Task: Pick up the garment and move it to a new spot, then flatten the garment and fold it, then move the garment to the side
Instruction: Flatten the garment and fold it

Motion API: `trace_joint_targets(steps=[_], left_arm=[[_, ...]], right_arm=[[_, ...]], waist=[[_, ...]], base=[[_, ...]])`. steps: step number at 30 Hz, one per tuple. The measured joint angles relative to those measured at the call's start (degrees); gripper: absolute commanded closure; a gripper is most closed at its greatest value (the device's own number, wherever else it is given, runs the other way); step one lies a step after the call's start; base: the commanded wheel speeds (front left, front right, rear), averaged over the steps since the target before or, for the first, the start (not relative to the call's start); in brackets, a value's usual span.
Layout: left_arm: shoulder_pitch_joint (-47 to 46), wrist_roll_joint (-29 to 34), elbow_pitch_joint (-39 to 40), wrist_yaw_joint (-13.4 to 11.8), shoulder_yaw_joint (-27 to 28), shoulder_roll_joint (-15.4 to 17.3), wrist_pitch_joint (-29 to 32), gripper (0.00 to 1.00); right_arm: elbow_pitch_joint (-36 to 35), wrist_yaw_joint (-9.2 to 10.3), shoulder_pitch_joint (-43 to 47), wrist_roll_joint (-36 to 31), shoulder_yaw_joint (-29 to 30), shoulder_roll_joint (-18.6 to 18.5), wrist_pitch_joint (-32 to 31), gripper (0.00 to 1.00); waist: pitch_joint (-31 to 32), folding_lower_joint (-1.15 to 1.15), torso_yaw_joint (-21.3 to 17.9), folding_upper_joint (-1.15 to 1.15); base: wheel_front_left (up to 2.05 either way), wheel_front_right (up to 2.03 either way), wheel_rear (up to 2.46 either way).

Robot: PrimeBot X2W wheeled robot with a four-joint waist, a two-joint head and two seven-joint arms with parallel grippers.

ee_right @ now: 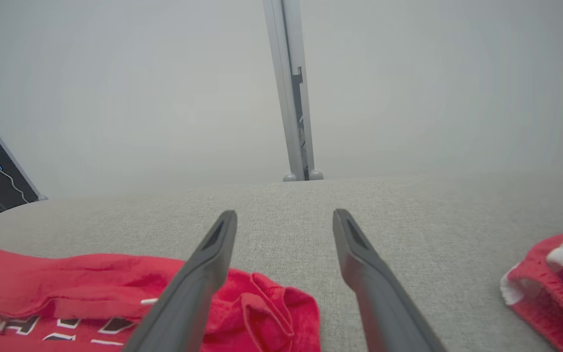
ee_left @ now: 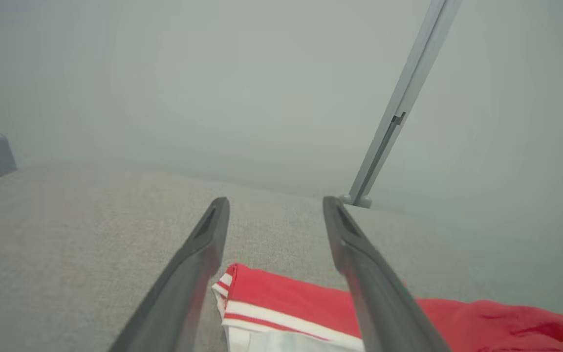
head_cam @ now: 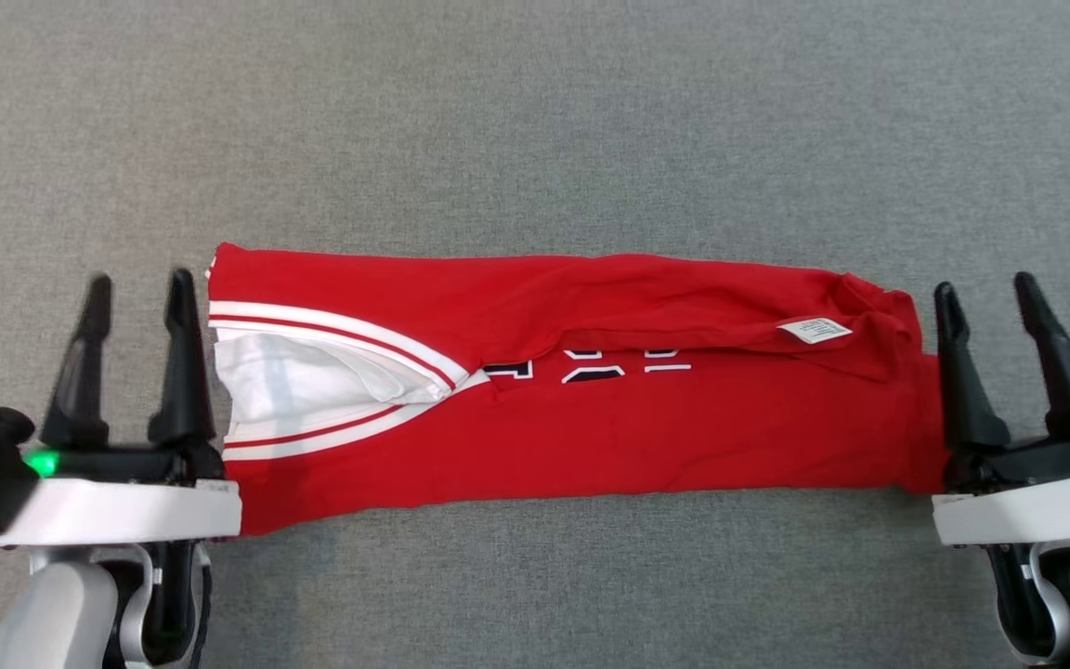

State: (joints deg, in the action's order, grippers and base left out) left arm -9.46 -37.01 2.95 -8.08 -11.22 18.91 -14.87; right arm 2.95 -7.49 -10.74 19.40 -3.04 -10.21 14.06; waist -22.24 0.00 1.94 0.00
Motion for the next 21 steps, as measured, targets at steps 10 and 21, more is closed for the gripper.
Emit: trace_joint_targets(steps=[10,21], left_arm=[[0.0,13.4,3.4,4.2,8.7,-5.3,0.0,0.0],[5.3,17.8,-1.7,7.5,9.5,-6.1,0.0,0.0]], right_arm=[[-6.6,0.0,2.9,-6.5,5.3,4.0,-3.7,0.0],[-6.5,0.0,6.7,-7.3,6.6,5.4,-5.5,0.0]], waist=[[3.1,0.0,0.1,0.0],[5.0,0.0,0.4,0.0]], base=[[0.0,0.0,0.0],[0.0,0.0,0.0]])
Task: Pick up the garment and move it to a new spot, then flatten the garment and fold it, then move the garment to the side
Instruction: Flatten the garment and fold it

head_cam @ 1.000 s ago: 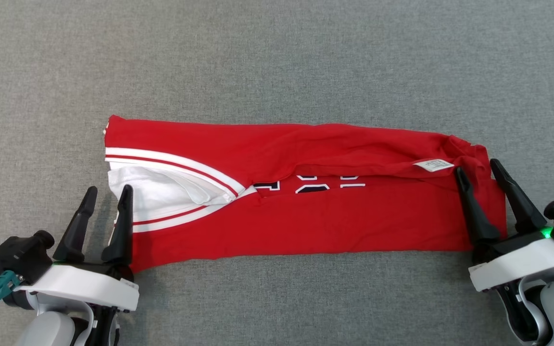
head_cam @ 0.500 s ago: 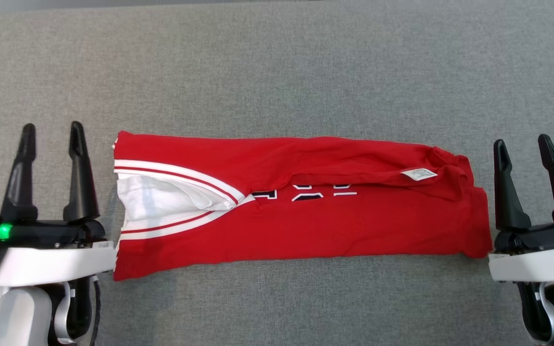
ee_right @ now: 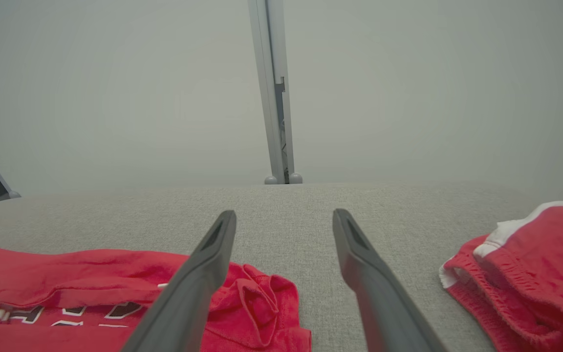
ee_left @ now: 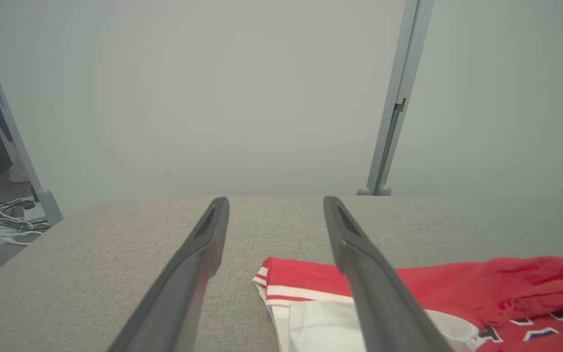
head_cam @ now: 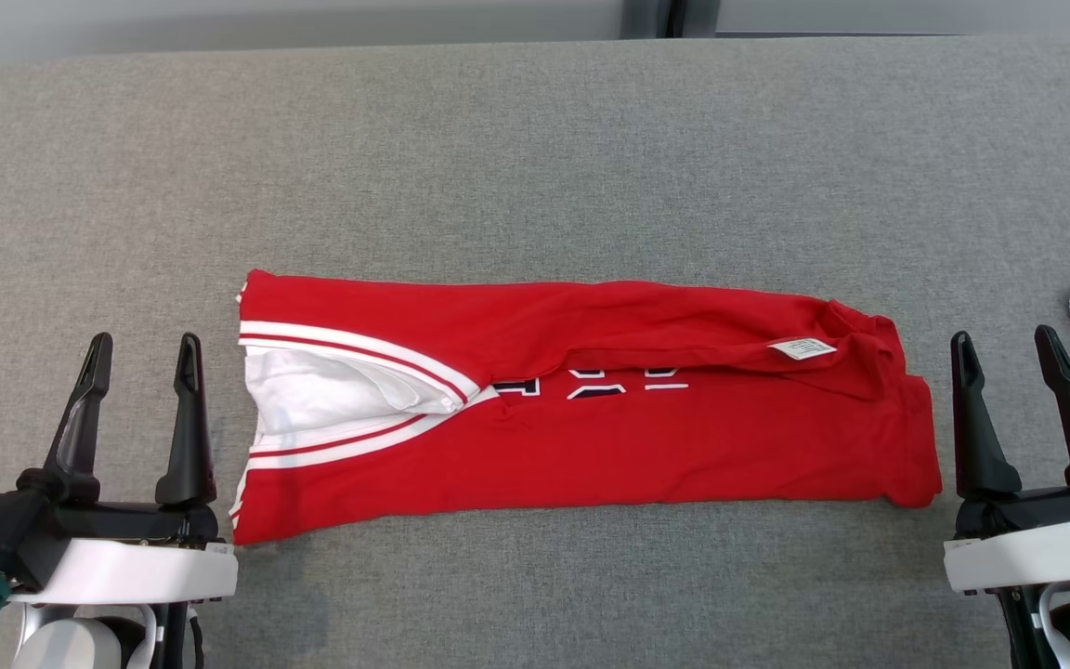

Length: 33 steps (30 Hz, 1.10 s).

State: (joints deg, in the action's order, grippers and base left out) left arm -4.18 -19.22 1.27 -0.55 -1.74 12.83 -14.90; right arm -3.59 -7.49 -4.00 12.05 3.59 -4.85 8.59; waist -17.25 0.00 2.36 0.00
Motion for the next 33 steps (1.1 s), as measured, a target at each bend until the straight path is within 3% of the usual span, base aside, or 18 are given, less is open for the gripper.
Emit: trace_joint_targets(steps=[10,20,33], left_arm=[[0.1,1.2,-0.3,1.5,1.3,-1.6,0.0,0.0],[-1.3,2.1,-0.1,2.6,1.9,-2.8,0.0,0.0],[-4.4,3.1,-1.4,4.4,1.4,-4.7,0.0,0.0]], right_arm=[[0.5,0.0,-0.1,0.6,0.8,-0.3,-1.0,0.0],[6.4,0.0,-3.5,2.0,2.6,-3.0,-2.0,0.0],[18.7,0.0,-11.2,5.3,-6.3,-6.0,-2.4,0.0]], waist=[[-0.1,0.0,0.8,0.0],[-2.1,0.0,1.6,0.0],[-5.0,0.0,3.6,0.0]], base=[[0.0,0.0,0.0],[0.0,0.0,0.0],[0.0,0.0,0.0]])
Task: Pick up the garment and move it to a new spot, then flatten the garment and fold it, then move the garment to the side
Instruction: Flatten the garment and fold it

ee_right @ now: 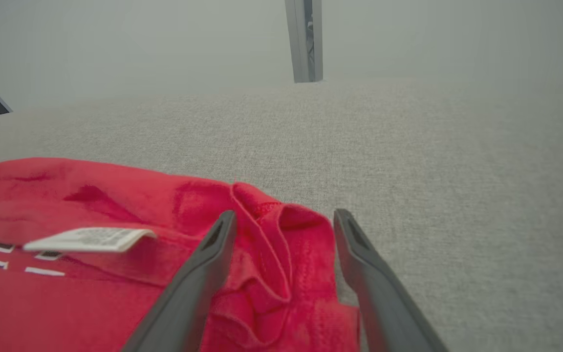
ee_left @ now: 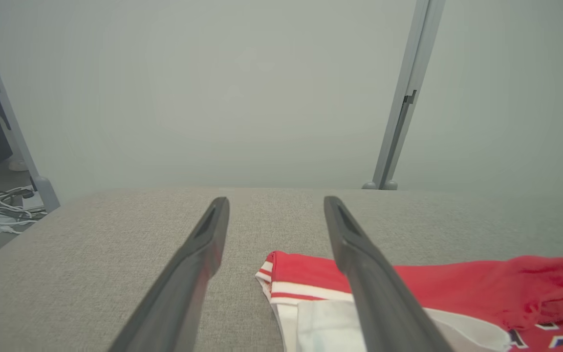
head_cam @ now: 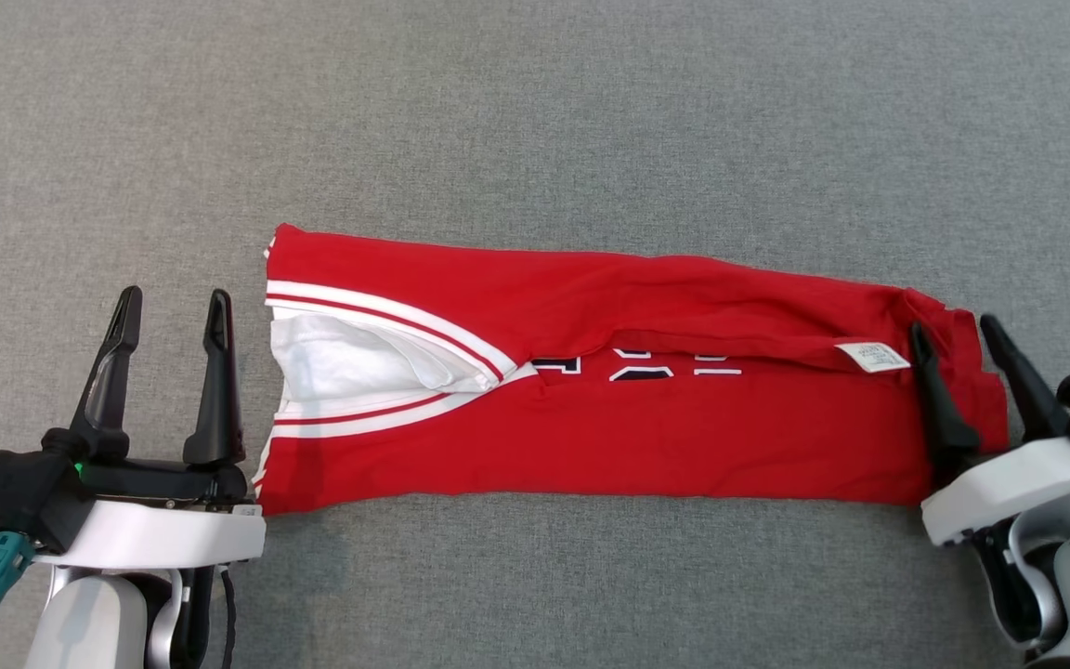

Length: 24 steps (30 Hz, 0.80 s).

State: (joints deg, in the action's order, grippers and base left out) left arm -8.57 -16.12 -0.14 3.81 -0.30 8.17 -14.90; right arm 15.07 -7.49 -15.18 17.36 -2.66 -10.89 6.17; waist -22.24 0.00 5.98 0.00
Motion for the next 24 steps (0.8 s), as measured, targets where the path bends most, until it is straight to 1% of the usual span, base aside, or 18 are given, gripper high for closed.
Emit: trace_joint_targets(steps=[3,5,10,13,14,15,19,24], left_arm=[[0.0,0.1,-0.2,0.2,0.1,-0.2,0.0,0.0],[0.0,0.4,-0.4,0.3,0.2,-0.4,0.0,0.0],[0.0,0.5,-0.5,0.7,0.8,-0.6,0.0,0.0],[0.0,0.8,-0.7,0.7,0.8,-0.8,0.0,0.0],[0.0,0.8,-0.7,0.8,0.9,-0.9,0.0,0.0],[0.0,1.0,-0.7,0.8,0.9,-0.9,0.0,0.0],[0.0,1.4,-0.9,1.2,0.9,-0.9,0.0,0.0],[0.0,1.4,-0.8,1.2,1.3,-0.7,0.0,0.0]], right_arm=[[1.4,0.0,0.7,0.6,-0.5,0.3,0.2,0.0],[2.6,0.01,1.9,1.7,-1.6,1.1,0.4,0.0],[3.0,0.08,2.8,3.8,-2.9,2.1,0.1,0.0],[3.0,0.08,2.8,5.3,-3.7,2.4,-1.3,0.0],[3.0,0.08,2.7,5.5,-3.8,2.4,-1.8,0.53],[3.0,0.08,2.7,5.9,-4.0,2.4,-2.3,1.0],[3.1,-0.08,2.4,7.1,-4.4,1.9,-3.4,1.0],[2.4,-0.31,2.5,8.4,-3.0,0.7,-3.3,1.0]], waist=[[-0.1,0.0,0.1,0.0],[-0.4,0.0,0.1,0.0],[-0.5,0.0,-0.1,0.0],[-0.5,0.0,-0.5,0.0],[-0.4,0.0,-0.7,0.0],[-0.4,0.0,-0.8,0.0],[-0.2,0.0,-1.2,0.0],[-0.3,0.0,-1.7,0.0]], base=[[0.0,0.0,0.0],[0.0,0.0,0.0],[0.0,0.0,0.0],[0.0,0.0,0.0],[0.0,0.0,0.0],[0.0,0.0,0.0],[0.0,0.0,0.0],[0.0,0.0,0.0]])
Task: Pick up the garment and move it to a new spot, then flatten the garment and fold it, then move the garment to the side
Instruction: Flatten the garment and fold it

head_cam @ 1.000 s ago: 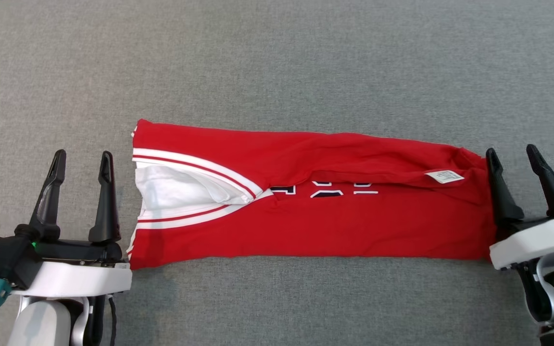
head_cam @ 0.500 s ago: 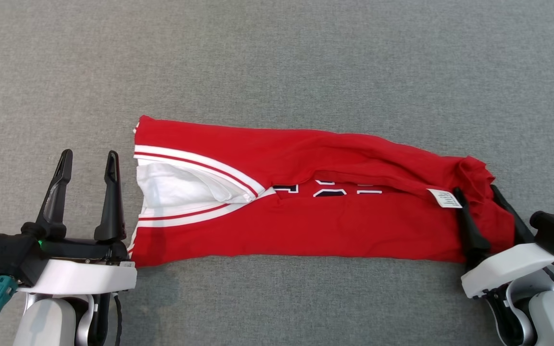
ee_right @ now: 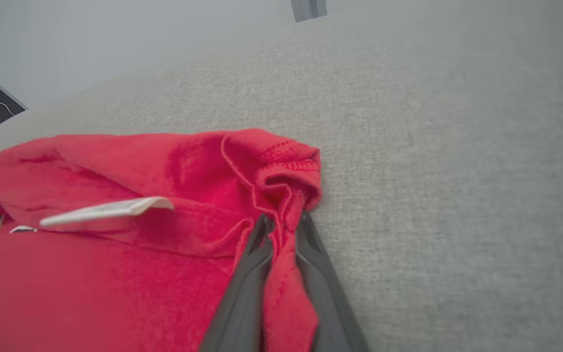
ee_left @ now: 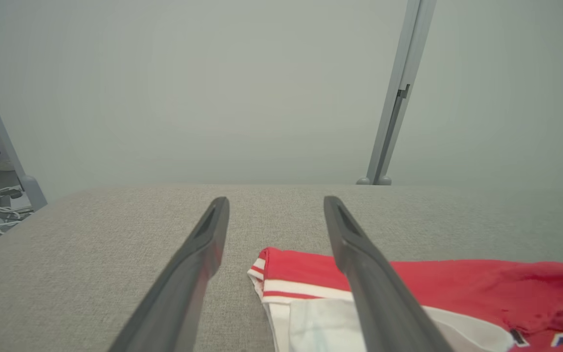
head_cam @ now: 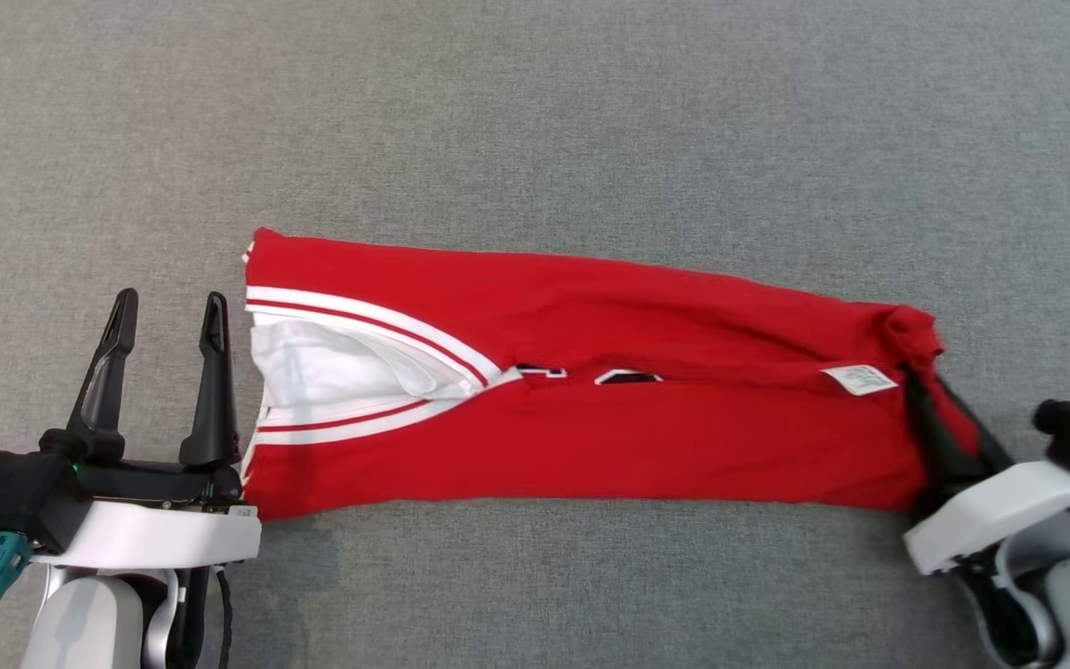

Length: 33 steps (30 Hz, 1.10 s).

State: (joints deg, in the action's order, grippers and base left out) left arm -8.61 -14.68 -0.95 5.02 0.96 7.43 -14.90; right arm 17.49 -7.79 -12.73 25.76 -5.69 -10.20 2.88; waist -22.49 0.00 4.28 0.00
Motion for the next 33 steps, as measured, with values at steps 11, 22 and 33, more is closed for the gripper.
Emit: trace_joint_targets(steps=[11,22,33], left_arm=[[0.2,0.4,-0.2,0.0,0.5,0.1,0.0,0.0],[1.3,0.5,-0.2,-0.1,0.3,0.5,0.0,0.0],[1.8,2.0,-0.9,-1.1,-1.2,1.0,0.5,0.0]], right_arm=[[-3.9,0.3,2.8,4.6,7.3,-10.9,-1.8,1.0],[-13.8,0.31,2.6,13.3,1.8,-10.5,-5.6,1.0],[-19.5,0.33,-3.2,21.3,-4.7,2.6,-11.0,1.0]], waist=[[1.6,0.0,-1.6,0.0],[3.8,0.0,-3.3,0.0],[6.3,0.0,-2.3,0.0]], base=[[0.0,0.0,0.0],[0.0,0.0,0.0],[0.0,0.0,0.0]])
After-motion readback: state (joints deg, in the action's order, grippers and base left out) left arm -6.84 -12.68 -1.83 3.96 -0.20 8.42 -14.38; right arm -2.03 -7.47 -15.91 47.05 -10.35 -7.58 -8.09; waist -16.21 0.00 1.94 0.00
